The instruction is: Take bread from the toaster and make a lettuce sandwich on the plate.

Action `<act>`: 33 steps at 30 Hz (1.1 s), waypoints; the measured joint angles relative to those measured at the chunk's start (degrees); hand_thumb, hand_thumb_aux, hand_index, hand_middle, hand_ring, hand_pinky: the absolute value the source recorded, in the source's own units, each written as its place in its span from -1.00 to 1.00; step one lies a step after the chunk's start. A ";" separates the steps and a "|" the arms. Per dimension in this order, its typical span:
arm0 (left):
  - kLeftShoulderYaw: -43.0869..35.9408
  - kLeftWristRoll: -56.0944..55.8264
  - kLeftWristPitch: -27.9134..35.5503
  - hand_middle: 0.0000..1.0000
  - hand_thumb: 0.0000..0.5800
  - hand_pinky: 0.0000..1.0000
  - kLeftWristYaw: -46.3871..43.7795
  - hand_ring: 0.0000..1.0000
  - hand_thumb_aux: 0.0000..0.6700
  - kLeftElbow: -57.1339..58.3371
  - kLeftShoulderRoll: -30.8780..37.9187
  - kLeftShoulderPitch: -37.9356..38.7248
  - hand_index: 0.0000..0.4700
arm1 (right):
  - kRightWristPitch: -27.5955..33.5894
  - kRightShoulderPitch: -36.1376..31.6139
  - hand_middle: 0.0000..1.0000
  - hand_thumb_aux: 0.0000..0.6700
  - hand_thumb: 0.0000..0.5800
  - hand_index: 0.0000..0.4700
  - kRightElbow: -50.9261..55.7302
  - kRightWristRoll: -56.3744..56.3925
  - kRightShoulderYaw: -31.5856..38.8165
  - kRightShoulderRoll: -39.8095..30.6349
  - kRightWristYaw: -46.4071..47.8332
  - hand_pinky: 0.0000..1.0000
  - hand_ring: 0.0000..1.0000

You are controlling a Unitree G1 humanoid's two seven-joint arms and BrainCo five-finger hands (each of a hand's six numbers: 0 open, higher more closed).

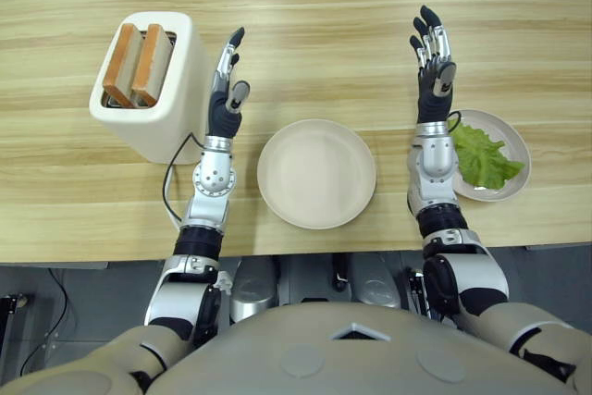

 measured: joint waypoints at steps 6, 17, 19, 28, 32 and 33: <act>0.02 0.20 -0.18 -1.00 -1.00 -1.00 0.21 -1.00 -1.00 -0.32 0.24 0.12 -1.00 | -0.03 0.00 -1.00 -1.00 -1.00 -1.00 0.00 0.00 0.01 0.03 -0.01 -1.00 -1.00; -0.10 17.83 0.04 -1.00 -1.00 -1.00 6.73 -1.00 -1.00 -14.21 6.30 1.49 -1.00 | -0.35 -0.11 -1.00 -1.00 -1.00 -1.00 0.22 -0.02 0.07 0.25 -0.07 -1.00 -1.00; -0.03 27.55 3.01 -1.00 -1.00 -1.00 8.81 -1.00 -1.00 -20.24 10.56 1.49 -1.00 | -0.44 -0.19 -1.00 -1.00 -1.00 -1.00 0.43 -0.04 0.08 0.46 -0.09 -1.00 -1.00; 7.44 36.30 19.32 -1.00 -1.00 -1.00 5.90 -1.00 -1.00 -30.35 20.91 5.88 -1.00 | -1.08 -0.80 -1.00 -1.00 -1.00 -1.00 1.68 -1.09 0.24 1.15 -0.57 -1.00 -1.00; 12.81 33.21 23.25 -1.00 -1.00 -1.00 5.86 -1.00 -1.00 -29.60 23.71 7.61 -1.00 | -1.26 -0.01 -1.00 -1.00 -1.00 -1.00 1.57 -1.49 0.20 1.17 -1.22 -1.00 -1.00; 14.29 32.08 24.31 -1.00 -1.00 -1.00 6.10 -1.00 -1.00 -28.43 24.44 7.69 -1.00 | -1.26 0.24 -1.00 -1.00 -1.00 -1.00 1.55 -1.79 0.22 1.19 -1.40 -1.00 -1.00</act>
